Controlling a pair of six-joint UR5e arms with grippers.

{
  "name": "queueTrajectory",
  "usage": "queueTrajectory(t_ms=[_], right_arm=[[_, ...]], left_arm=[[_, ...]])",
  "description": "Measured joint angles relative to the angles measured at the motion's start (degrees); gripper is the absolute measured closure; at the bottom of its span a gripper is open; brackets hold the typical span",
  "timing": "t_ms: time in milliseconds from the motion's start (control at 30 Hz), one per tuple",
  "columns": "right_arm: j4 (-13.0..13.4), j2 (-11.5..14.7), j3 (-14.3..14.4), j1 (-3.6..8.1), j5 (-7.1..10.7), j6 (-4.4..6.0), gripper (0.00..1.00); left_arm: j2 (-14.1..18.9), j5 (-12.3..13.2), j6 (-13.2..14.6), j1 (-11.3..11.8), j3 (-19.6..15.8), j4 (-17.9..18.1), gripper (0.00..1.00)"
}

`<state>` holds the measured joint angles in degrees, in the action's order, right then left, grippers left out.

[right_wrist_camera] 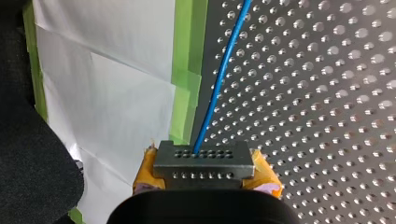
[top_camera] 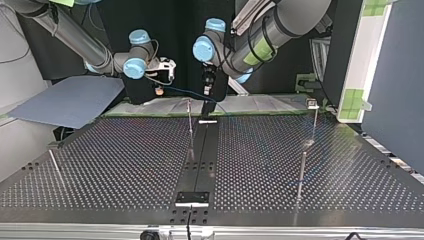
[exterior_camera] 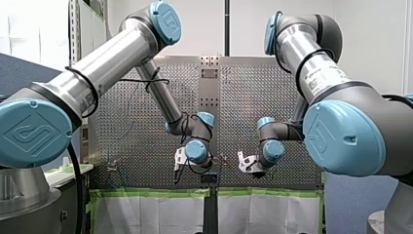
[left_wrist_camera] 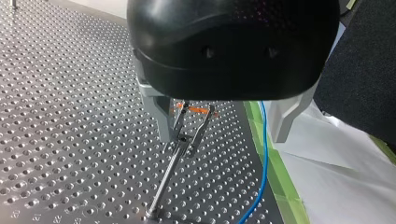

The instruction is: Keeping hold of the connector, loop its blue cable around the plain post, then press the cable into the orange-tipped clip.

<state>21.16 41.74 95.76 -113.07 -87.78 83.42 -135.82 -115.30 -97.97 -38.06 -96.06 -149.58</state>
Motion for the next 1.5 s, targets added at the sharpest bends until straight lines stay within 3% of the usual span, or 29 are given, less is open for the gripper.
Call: queueTrajectory(t_ms=[100, 333, 533, 700, 933, 1267, 1500], right_arm=[[0.2, 1.8, 1.8, -0.17, 0.1, 0.66, 1.0], [0.6, 5.6, 5.5, -0.43, 1.65, 3.88, 1.0], [1.4, 8.6, 6.7, -0.6, 2.71, 5.65, 1.0], [1.6, 11.1, 6.8, -0.61, 2.89, 5.92, 1.0], [2.6, 14.1, 7.3, -0.63, 2.8, 5.45, 1.0], [7.2, 14.3, 11.4, -0.66, 2.56, 5.69, 1.0], [8.0, 14.2, 12.5, -1.04, 2.43, 5.55, 1.0]], left_arm=[[0.0, 0.0, 0.0, 0.1, 0.0, 0.0, 0.01], [0.0, 0.0, 0.2, 0.2, 0.0, -0.5, 0.01], [0.0, -0.1, 0.2, 0.4, 0.0, -0.6, 0.01], [0.0, -0.1, 0.2, 0.6, 0.0, -0.7, 0.01], [0.0, -0.1, 0.0, 0.8, 0.0, -1.2, 0.01], [0.0, -0.2, -0.1, 1.1, -0.1, -1.3, 0.01], [0.0, -0.2, -0.2, 1.2, -0.1, -1.3, 0.01]])
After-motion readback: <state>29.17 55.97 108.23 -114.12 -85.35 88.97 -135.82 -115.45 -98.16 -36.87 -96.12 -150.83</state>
